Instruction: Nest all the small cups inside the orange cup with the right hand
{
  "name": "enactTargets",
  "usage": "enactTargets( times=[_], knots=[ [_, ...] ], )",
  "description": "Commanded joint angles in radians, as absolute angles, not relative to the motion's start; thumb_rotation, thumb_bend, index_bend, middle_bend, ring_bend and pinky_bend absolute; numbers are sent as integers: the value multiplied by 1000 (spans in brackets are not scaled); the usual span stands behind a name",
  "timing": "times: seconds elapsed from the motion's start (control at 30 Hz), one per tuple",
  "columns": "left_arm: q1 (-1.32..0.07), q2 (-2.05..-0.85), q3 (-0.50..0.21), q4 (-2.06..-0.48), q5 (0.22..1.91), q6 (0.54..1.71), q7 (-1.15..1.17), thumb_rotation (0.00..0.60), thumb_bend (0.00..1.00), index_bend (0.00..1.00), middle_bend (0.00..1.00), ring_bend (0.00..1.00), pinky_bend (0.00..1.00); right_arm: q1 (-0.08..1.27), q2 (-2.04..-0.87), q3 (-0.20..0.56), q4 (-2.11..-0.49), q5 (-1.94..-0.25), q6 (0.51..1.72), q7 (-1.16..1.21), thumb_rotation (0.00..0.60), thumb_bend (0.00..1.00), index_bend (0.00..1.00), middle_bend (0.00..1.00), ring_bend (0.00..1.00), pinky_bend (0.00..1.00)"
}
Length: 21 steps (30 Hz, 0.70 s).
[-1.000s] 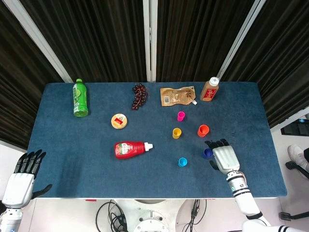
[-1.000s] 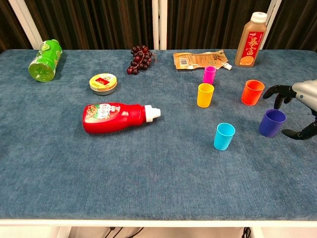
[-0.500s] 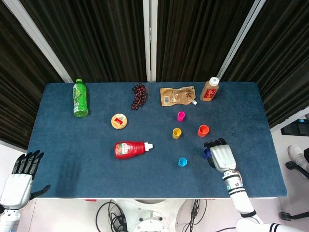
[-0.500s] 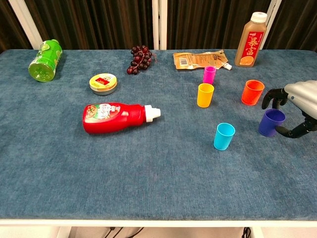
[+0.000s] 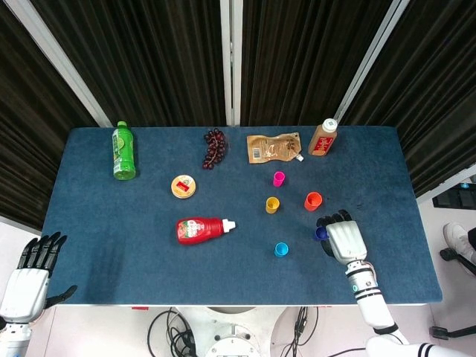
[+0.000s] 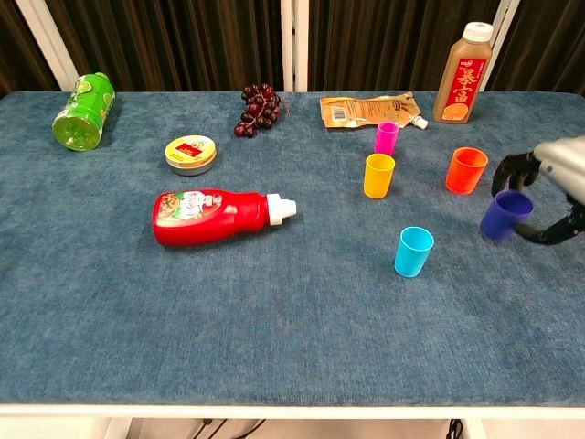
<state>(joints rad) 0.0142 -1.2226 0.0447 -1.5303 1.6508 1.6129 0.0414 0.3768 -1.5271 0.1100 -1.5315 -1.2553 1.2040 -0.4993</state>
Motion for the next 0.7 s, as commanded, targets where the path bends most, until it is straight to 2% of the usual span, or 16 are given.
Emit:
enactTargets(
  times=[0.03,0.23,0.43,0.7],
  knots=[
    [14,-1223,45,-1529,1651,1613,39,600,101,9,0,0,0,375,-1482,140,-1573,-1273,1234,-458,600,298,430,462,312,200],
    [13,-1227,43,-1525,1653,1613,36,600,101,9,0,0,0,403,-1441,217,-1589,-1244,1255,-457,600,299,433,457,312,200],
    [14,-1224,41,-1522,1653,1618,27,600,101,10,0,0,0,467,-1471,283,-1513,-1131,1181,-470,600,300,437,447,312,200],
    [14,-1214,37,-1523,1646,1618,16,600,101,10,0,0,0,541,-1524,298,-1441,-1083,1124,-501,600,302,438,452,312,200]
  ],
)
